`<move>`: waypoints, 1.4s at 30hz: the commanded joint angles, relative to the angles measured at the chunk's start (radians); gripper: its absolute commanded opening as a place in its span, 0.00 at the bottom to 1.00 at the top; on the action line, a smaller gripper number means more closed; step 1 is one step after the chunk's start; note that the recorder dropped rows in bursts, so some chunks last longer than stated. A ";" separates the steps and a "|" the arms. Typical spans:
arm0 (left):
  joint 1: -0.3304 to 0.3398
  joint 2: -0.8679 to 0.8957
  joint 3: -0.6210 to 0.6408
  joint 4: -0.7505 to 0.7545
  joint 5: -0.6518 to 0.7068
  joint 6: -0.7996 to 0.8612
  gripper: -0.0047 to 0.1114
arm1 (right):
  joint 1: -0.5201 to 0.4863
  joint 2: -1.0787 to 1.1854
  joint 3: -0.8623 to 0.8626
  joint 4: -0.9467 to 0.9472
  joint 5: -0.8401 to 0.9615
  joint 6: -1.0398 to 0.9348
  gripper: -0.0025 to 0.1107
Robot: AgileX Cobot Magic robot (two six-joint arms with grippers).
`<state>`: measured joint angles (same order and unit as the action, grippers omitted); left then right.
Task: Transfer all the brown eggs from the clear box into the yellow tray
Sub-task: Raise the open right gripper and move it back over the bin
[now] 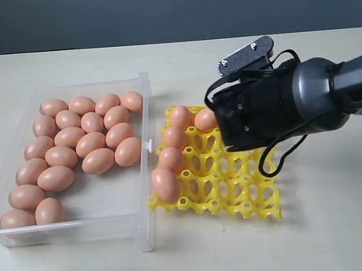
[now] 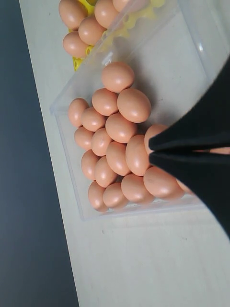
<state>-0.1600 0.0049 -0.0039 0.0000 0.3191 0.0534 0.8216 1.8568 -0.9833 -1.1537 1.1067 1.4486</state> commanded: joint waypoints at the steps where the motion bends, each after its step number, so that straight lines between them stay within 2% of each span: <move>1: -0.002 -0.005 0.004 0.000 -0.012 -0.001 0.04 | -0.048 0.002 0.034 0.035 -0.138 -0.034 0.04; 6: -0.002 -0.005 0.004 0.000 -0.012 -0.001 0.04 | -0.054 0.004 0.038 -0.023 -0.252 -0.047 0.04; 10: -0.002 -0.005 0.004 0.000 -0.012 -0.001 0.04 | -0.054 0.004 0.040 0.133 -0.383 -0.160 0.04; 14: -0.002 -0.005 0.004 0.000 -0.012 -0.001 0.04 | -0.054 0.008 0.062 0.138 -0.466 -0.203 0.04; 18: -0.002 -0.005 0.004 0.000 -0.012 -0.001 0.04 | -0.054 0.070 0.064 0.147 -0.568 -0.356 0.04; 26: -0.002 -0.005 0.004 0.000 -0.012 -0.001 0.04 | -0.054 0.130 0.064 0.154 -0.596 -0.387 0.04; 29: -0.002 -0.005 0.004 0.000 -0.012 -0.001 0.04 | -0.054 0.120 0.064 0.152 -0.547 -0.373 0.04; 33: -0.002 -0.005 0.004 0.000 -0.012 -0.001 0.04 | -0.054 0.056 0.064 0.157 -0.502 -0.373 0.04; 42: -0.002 -0.005 0.004 0.000 -0.012 -0.001 0.04 | -0.054 -0.130 0.064 0.161 -0.557 -0.373 0.04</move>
<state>-0.1600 0.0049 -0.0039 0.0000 0.3191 0.0534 0.7668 1.7773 -0.9201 -0.9961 0.5511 1.0770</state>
